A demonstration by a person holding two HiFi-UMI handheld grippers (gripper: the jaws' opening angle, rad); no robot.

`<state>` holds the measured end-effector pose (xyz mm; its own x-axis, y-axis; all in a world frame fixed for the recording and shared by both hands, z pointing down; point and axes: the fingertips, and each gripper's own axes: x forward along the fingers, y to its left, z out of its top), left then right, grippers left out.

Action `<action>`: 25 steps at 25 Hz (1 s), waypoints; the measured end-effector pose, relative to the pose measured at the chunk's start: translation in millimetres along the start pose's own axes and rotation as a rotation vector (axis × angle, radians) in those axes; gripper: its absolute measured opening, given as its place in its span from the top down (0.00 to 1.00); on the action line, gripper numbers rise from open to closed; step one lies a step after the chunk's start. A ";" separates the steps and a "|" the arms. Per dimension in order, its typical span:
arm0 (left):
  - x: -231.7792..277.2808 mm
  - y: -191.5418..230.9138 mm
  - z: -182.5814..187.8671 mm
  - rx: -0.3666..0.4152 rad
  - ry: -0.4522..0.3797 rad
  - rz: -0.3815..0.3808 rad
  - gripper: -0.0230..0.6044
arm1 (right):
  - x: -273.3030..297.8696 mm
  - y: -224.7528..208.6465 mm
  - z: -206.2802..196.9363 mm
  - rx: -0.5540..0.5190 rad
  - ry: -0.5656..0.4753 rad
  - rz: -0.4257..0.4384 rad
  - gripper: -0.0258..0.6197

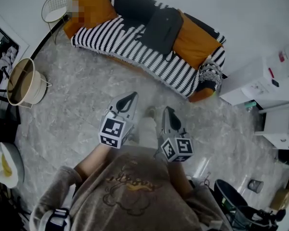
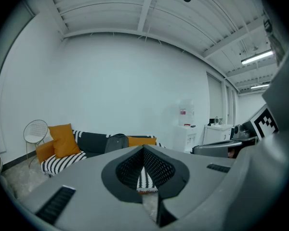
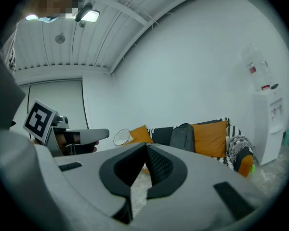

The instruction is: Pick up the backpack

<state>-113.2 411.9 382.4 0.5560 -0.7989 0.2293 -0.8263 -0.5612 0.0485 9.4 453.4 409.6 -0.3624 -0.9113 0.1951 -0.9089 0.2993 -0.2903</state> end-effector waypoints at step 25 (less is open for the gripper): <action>180.7 75.1 40.9 -0.006 0.010 -0.003 0.96 | 168.9 -101.4 60.8 0.019 0.010 -0.001 0.96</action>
<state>-71.1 216.5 387.7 0.5577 -0.7949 0.2388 -0.8251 -0.5623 0.0554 53.0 252.0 415.0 -0.3641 -0.9086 0.2046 -0.9050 0.2932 -0.3082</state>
